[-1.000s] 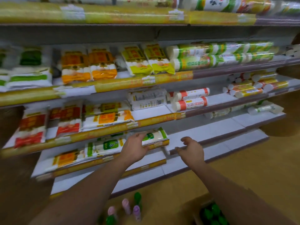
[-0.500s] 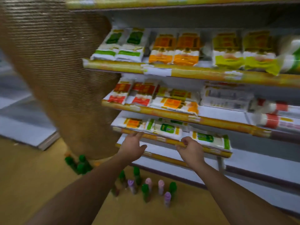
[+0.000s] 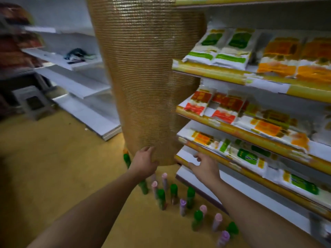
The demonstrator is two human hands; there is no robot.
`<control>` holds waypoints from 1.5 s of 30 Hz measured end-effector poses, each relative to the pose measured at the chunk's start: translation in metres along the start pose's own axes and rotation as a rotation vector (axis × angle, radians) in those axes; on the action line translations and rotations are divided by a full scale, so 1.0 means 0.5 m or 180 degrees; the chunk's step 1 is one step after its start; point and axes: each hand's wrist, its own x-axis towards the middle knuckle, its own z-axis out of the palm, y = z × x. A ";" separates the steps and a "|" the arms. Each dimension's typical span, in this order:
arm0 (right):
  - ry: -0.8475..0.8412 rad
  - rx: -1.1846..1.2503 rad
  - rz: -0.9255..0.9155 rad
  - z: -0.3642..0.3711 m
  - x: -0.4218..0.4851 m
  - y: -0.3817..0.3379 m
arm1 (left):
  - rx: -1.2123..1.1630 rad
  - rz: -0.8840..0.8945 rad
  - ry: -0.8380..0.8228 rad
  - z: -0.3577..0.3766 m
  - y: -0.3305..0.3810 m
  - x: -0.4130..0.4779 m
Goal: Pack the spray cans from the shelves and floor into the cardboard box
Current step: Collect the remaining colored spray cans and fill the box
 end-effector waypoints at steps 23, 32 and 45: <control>-0.1099 -0.0167 -0.0193 0.503 0.309 -0.442 | -0.0285 -0.1039 -0.0094 -0.148 -0.636 0.296; -0.1395 0.0316 0.0059 0.639 0.553 -0.556 | -0.0344 -0.1403 -0.0068 -0.211 -0.760 0.514; -0.1072 0.0687 0.0989 0.862 0.823 -0.632 | 0.0062 -0.0856 -0.0830 -0.202 -0.971 0.983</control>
